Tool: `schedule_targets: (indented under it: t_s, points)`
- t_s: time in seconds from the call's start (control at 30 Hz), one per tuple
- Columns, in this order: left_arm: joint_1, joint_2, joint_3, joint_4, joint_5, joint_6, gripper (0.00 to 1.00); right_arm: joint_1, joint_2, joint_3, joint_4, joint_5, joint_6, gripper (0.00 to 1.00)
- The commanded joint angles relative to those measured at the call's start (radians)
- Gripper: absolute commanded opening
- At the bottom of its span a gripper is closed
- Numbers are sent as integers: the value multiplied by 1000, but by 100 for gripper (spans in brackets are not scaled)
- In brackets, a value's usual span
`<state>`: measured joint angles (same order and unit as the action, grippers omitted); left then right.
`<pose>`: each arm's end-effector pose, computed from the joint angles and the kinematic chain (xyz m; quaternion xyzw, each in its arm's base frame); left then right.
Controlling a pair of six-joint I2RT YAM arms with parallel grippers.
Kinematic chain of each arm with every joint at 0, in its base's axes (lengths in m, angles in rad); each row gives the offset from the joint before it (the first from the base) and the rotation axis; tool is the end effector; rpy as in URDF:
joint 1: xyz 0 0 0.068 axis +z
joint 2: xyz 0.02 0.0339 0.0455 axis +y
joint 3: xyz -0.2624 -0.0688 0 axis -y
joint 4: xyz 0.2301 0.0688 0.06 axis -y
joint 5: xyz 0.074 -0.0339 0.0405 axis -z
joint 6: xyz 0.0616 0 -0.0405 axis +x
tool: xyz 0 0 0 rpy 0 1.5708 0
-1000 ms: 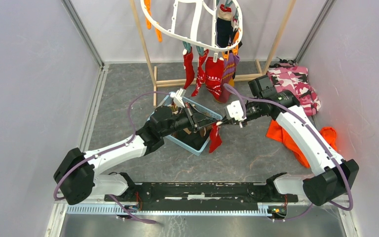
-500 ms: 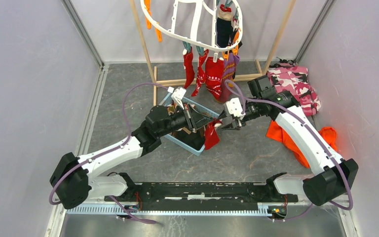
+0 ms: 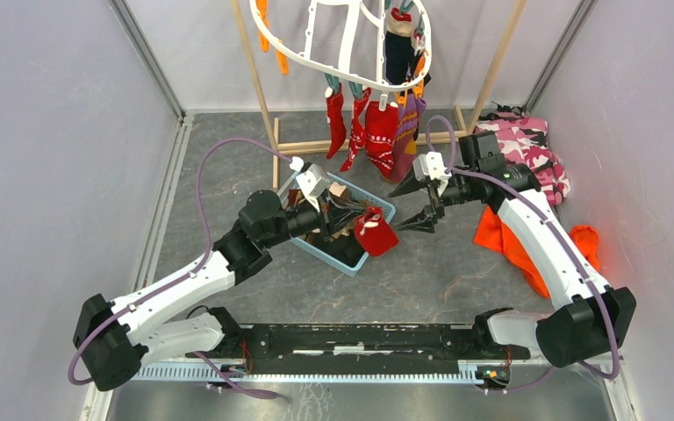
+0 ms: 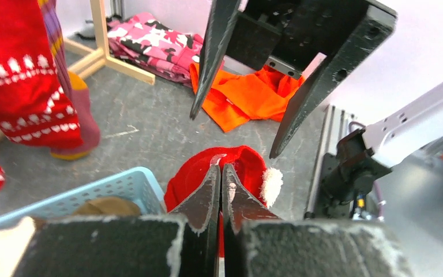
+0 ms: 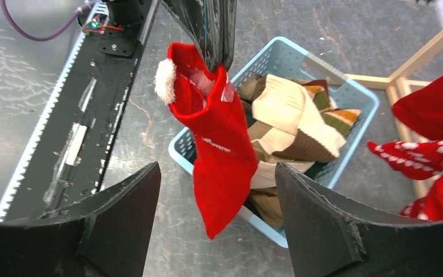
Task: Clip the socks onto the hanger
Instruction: Pick up the sock from the bin.
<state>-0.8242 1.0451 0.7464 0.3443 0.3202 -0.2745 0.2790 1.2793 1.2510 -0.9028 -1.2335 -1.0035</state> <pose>0.1611 -0.2027 0.3361 0.2960 0.6251 -0.4666 0.5513 0.2076 0.1199 0.3426 -0.6090 0.5118 0.4225 0.4344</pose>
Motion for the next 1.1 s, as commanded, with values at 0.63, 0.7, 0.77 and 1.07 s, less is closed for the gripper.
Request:
schedule_targets:
  t_s: [0.63,0.7,0.77,1.07]
  points:
    - [3,58,57,185,180,152,2,113,14,-46,111,-136,60,45]
    - [3,56,47,194,168,143,2,116,14,-47,102,-130,43,34]
    - [4,49,32,215,150,124,2,116,14,-48,103,-117,44,23]
    - [8,-44,-69,222,-54,20,46,108,2,-51,121,-41,102,0]
